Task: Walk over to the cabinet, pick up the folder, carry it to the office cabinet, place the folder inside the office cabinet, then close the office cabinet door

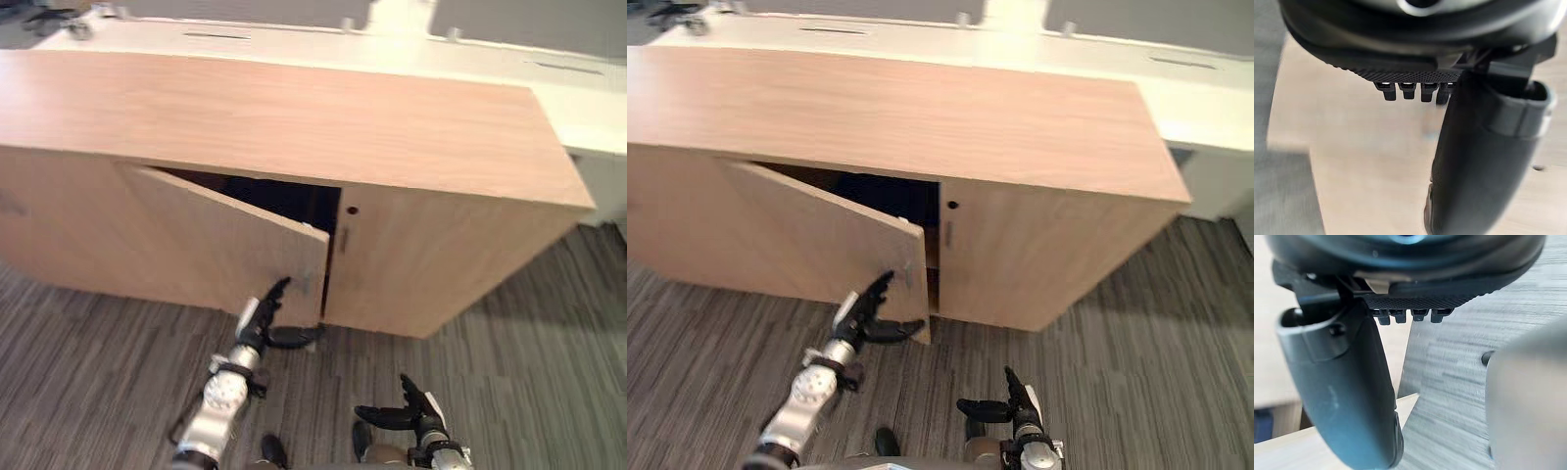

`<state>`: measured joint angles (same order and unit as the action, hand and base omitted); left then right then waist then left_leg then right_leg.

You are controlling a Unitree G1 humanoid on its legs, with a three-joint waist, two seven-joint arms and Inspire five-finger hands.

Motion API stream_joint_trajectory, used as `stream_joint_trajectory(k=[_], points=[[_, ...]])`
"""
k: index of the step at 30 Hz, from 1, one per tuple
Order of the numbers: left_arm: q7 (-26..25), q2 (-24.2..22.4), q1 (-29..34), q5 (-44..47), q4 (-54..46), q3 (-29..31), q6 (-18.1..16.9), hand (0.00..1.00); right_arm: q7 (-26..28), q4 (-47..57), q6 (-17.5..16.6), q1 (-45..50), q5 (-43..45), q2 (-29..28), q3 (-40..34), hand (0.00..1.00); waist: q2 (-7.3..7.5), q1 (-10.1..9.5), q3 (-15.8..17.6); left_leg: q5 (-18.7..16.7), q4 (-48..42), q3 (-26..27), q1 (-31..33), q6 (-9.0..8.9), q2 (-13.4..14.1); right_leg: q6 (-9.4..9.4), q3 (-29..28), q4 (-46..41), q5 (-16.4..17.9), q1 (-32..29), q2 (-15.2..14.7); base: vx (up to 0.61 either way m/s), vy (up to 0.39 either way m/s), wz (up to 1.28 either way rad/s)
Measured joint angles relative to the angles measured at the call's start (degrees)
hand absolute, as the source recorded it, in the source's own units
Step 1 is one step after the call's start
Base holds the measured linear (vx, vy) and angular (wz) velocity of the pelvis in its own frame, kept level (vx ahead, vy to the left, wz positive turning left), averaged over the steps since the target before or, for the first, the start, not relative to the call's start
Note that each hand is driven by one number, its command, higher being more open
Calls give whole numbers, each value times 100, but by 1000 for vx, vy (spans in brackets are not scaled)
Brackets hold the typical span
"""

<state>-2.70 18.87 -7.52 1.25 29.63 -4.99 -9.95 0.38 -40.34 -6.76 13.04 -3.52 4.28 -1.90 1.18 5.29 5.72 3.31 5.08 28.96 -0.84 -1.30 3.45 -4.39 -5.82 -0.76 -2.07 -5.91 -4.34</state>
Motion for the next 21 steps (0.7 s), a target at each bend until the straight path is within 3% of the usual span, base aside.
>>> stream_joint_trajectory(k=[2, 4, 9, 11, 14, 18, 19, 21], points=[[-269, 564, -568, -218, 648, 515, 137, 100, 79, 66, 1, 71, 52, 97, -7, 100, -24, 75, 5, -1, -1, 58, -67, -3, 44, 1, -132, 10, -24, -8, 64, 65, -60, -40], [-369, 896, -794, -399, 897, 642, 163, 100, 128, 61, 1, 136, 180, 209, -11, 100, -74, 97, -2, -4, -1, 46, -80, -8, 68, 5, -147, 9, -27, -9, 87, 49, -49, -13], [-427, 1001, -882, -590, 1170, 824, 181, 100, 194, -45, -1, 289, 394, 366, -75, 100, -276, 127, -19, -8, -2, -153, -30, -18, 89, 7, -9, 8, -28, 4, 75, 14, -28, 11], [-427, 881, -789, -585, 1106, 866, 173, 100, 182, -196, -1, 293, 411, 355, -149, 100, -275, 130, -20, -2, -9, -294, 22, -28, 134, 9, 116, 5, -26, 14, 66, -45, -24, 34], [-430, 356, -154, -567, 859, 1128, 141, 100, 149, -390, 5, 319, 465, 342, -260, 100, -272, 107, -18, -54, -282, -579, 186, -58, 132, 64, 296, 0, 11, 78, 24, -43, -22, 36], [-304, -432, 975, -384, 672, 1158, 155, 100, 7, -402, 48, 295, 600, 291, -480, 100, -246, -83, 0, -245, -905, -1095, 531, -57, 198, 101, 579, -54, 35, 162, 5, -100, -35, 42], [-154, -695, 1516, -275, 696, 1186, 209, 100, -89, -387, 49, 193, 631, 269, -707, 100, -228, -242, 6, -345, -929, -1116, 466, -143, 212, 168, 560, -96, 132, 171, 13, -152, -18, 8], [-54, -851, 1962, -238, 751, 1273, 238, 100, -127, -349, 49, 57, 642, 229, -921, 100, -209, -316, 5, -346, -776, -1096, 347, -148, 181, 114, 466, -148, 181, 173, 11, -115, -6, -14]])
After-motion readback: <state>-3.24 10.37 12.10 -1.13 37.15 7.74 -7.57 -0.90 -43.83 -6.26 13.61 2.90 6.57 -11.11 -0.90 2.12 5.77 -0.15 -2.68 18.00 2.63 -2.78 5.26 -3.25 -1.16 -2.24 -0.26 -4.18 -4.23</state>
